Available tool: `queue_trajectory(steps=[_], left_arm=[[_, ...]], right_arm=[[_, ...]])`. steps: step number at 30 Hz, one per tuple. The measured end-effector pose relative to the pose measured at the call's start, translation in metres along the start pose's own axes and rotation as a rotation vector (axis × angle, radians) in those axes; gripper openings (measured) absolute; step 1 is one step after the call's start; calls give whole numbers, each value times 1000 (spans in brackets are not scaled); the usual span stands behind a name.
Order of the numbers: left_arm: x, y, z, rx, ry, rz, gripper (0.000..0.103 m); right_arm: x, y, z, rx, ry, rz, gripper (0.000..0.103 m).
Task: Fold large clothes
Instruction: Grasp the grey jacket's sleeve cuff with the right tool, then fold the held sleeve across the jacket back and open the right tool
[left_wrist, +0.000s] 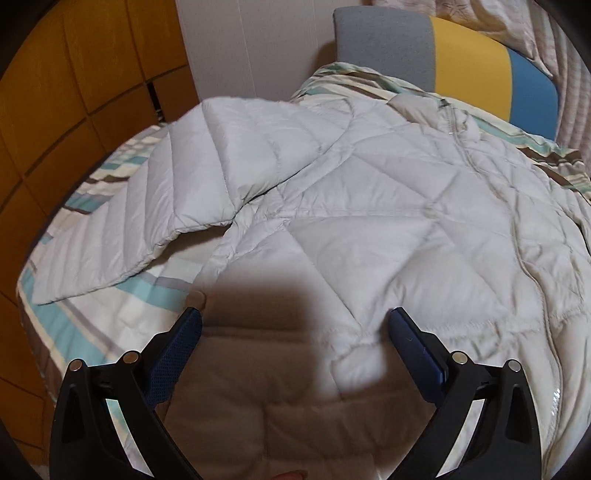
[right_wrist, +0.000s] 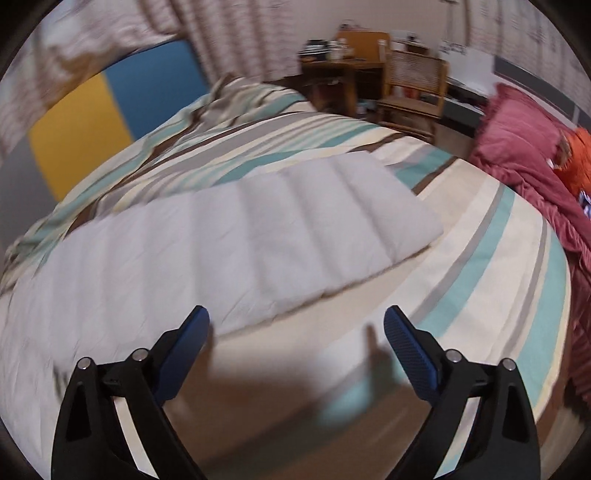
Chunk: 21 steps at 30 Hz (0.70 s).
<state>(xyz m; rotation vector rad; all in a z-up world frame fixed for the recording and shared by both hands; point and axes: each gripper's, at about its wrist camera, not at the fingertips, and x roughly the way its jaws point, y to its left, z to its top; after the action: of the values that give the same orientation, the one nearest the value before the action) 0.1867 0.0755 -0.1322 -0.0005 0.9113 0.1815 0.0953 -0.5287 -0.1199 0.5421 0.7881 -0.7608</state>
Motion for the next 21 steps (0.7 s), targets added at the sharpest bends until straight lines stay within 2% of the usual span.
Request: queue_trajectory(steps=[1, 5, 8, 11, 13, 15, 16, 21], left_arm=[[4, 2, 0, -8, 0, -7, 100], [10, 3, -7, 0, -16, 2, 100], [12, -1, -12, 30, -18, 25, 100], [16, -4, -12, 44, -8, 42, 100], [16, -5, -12, 46, -6, 46, 100], [17, -5, -12, 47, -7, 45, 100], [17, -3, -13, 41, -11, 39, 100], [16, -3, -17, 29, -43, 34, 100]], right_arm=[[7, -3, 6, 19, -3, -8, 87], [26, -6, 20, 62, 3, -37, 84], [40, -3, 25, 66, 21, -62, 75], [43, 3, 27, 35, 6, -71, 51], [44, 8, 27, 9, -1, -49, 26], [43, 15, 26, -27, -12, -41, 17], [42, 19, 26, -44, -19, -44, 13], [22, 47, 21, -170, -126, -63, 11]])
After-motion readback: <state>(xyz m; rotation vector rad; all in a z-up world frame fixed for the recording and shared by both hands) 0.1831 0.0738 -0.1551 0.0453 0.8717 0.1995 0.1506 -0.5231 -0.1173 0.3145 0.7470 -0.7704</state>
